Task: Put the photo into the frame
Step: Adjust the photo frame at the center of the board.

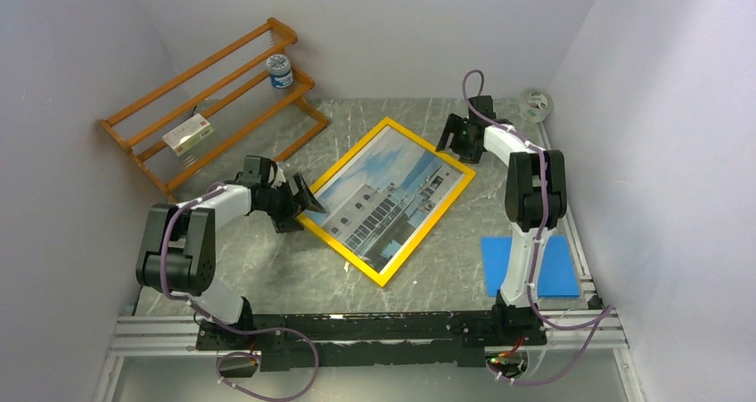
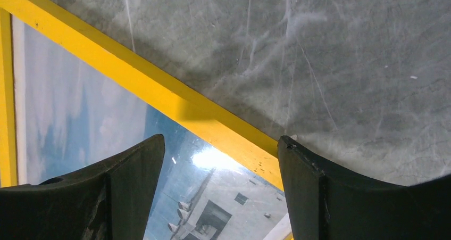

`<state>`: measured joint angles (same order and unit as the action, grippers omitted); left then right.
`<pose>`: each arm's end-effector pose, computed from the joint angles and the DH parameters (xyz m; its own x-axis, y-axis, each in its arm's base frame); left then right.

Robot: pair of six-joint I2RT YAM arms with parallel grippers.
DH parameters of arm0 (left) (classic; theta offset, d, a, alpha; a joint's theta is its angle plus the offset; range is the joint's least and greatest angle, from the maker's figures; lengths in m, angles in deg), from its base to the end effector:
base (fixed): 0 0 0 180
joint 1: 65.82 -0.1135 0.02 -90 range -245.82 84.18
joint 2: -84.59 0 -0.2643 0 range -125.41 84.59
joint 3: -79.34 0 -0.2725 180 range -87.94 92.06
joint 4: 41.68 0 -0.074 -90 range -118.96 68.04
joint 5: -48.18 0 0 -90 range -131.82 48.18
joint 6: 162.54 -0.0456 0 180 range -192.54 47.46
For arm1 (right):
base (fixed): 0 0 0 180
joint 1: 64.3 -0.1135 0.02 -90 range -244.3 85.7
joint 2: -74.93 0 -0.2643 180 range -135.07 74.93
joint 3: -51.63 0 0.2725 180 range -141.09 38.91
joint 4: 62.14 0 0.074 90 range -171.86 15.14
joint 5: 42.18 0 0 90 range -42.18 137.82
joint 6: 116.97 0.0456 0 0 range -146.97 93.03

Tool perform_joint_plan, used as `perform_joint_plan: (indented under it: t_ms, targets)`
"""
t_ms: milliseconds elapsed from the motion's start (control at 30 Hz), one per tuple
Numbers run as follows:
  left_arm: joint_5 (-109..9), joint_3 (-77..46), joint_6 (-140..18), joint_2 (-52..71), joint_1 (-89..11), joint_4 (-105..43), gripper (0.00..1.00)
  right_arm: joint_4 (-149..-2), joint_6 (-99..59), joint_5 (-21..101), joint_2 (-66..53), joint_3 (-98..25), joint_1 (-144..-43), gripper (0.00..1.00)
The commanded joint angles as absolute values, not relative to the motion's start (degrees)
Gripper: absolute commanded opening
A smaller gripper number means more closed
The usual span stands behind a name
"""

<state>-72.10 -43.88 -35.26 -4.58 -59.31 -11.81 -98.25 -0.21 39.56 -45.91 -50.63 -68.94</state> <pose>0.2945 -0.0567 0.1315 -0.9002 -0.4237 -0.1000 -0.2692 0.7223 -0.6370 0.4805 0.0456 0.1564 -0.7996 0.3822 -0.4633 0.2208 0.9045 0.3649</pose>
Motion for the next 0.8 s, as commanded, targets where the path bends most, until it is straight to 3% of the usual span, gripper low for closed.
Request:
perform_joint_plan:
  t_ms: [0, 467, 767]
  targets:
    - [-73.09, -38.12, -37.99, -8.53, -59.48, -11.33, 0.92, -101.22, -0.82, 37.89, -41.19, -47.34, -69.11, 0.81]
    - [-74.98, -22.38, -38.98, -21.1, -59.66, -10.14, 0.79, -95.04, 8.53, 30.03, -20.94, -19.84, -69.13, 0.79]
    - [-72.47, -16.71, -36.85, -26.38, -59.66, -11.04, 0.76, -94.89, 13.33, 28.55, -10.29, -8.9, -70.07, 0.78]
